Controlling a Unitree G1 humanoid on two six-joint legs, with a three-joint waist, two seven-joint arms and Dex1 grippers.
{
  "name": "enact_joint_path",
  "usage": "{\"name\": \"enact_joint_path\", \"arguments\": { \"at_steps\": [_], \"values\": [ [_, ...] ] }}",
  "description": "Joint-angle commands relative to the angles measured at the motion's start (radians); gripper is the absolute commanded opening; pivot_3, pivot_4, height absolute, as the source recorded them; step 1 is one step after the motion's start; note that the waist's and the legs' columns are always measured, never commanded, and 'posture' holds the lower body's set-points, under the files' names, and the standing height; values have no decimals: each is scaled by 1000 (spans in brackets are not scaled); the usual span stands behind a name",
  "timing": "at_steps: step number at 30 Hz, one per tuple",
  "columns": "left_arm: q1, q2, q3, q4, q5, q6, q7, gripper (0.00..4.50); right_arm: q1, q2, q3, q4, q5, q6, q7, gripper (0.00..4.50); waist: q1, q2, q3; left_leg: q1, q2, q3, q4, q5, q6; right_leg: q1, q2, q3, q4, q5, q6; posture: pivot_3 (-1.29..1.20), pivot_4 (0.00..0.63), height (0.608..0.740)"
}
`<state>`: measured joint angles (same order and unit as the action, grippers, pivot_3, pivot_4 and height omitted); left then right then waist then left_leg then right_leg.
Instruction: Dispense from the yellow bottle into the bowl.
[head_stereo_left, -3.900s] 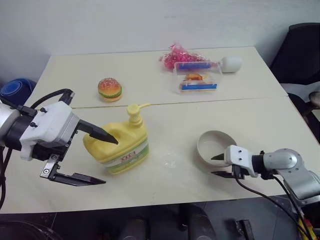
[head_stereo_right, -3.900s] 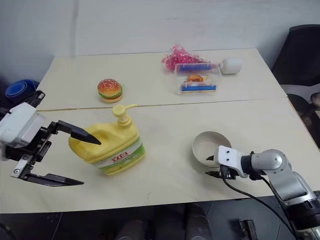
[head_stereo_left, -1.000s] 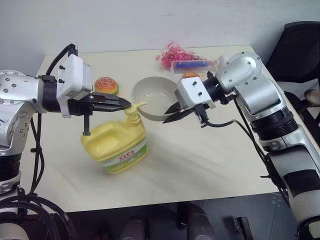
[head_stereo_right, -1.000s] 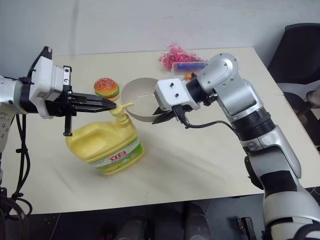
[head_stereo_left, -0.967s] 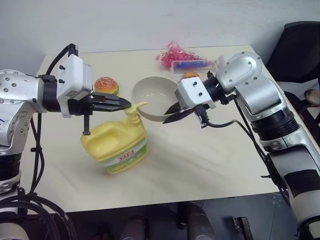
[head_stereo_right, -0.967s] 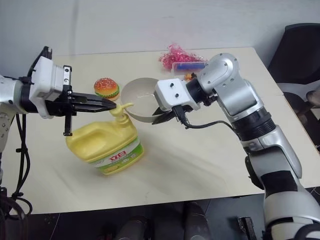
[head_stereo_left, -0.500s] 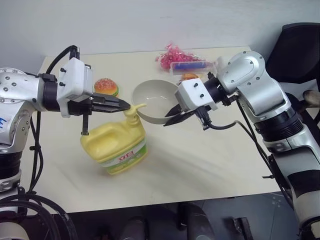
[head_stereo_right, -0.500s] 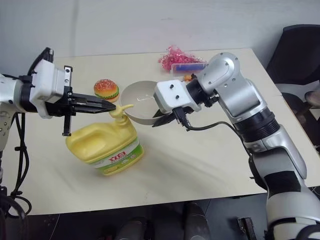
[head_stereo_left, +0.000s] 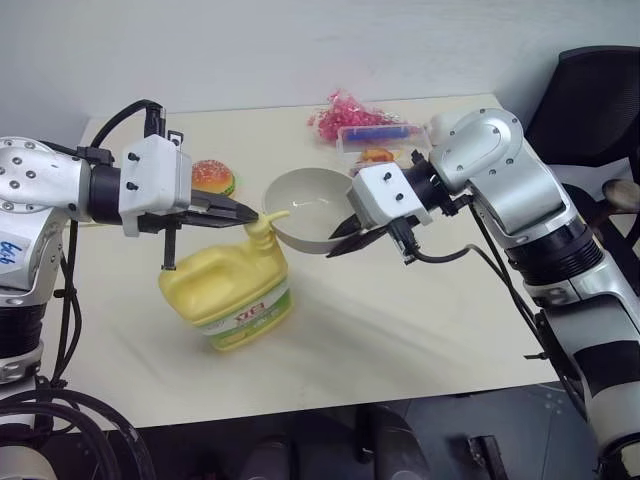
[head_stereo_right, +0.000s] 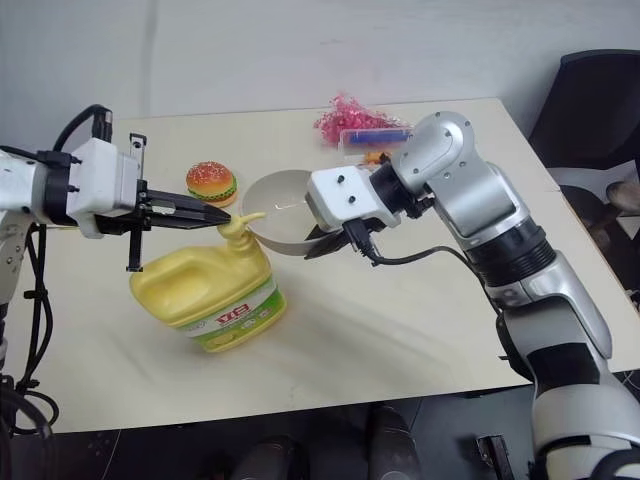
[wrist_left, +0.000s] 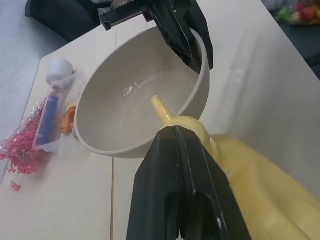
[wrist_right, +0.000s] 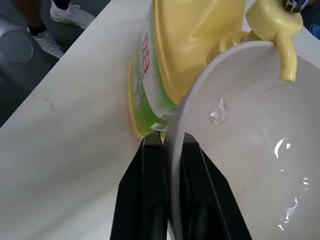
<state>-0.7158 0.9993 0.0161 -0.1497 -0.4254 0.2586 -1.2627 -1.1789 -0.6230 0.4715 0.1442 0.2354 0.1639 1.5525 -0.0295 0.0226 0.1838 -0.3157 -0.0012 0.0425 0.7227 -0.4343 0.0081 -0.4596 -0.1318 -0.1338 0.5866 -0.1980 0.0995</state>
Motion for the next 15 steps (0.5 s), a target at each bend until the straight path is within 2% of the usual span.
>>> {"name": "enact_joint_path", "arguments": {
  "at_steps": [1, 4, 7, 11, 15],
  "values": [
    [22, -15, -101, 29, 11, 168, -21, 24, -10, 8, -50, -78, 40, -7, 57, 0, 0, 0, 0, 0, 0, 0, 0, 0, 0, 0, 0, 0, 0, 0, 0, 0, 150, 740],
    [-40, -12, -8, 1, -121, 330, 8, 24, 16, -7, -66, -87, 43, 1, 50, 0, 1, 0, 0, -1, 0, 0, 0, 0, 0, 0, 0, 0, 0, 0, 0, 0, 150, 740],
    [-102, 15, 100, -21, -284, 514, 25, 540, 55, -27, -85, -108, 51, 13, 44, 0, 0, -2, 1, -3, 0, -1, 0, 0, 0, -2, 0, 0, 0, 0, 0, 0, 150, 740],
    [-138, 89, 227, -31, -406, 670, 57, 1691, 134, -61, -117, -131, 46, 29, 4, 0, -3, -8, 5, -5, 0, -2, 0, 0, 0, -4, 0, -2, -1, 0, 0, 0, 150, 740],
    [-44, 191, 379, -54, -464, 752, 55, 2932, 254, -87, -161, -128, 9, 23, -89, 0, -1, -8, 5, -6, 0, -2, -1, 0, 0, -4, 0, -2, -3, 0, 0, 0, 150, 740]
  ]
}}
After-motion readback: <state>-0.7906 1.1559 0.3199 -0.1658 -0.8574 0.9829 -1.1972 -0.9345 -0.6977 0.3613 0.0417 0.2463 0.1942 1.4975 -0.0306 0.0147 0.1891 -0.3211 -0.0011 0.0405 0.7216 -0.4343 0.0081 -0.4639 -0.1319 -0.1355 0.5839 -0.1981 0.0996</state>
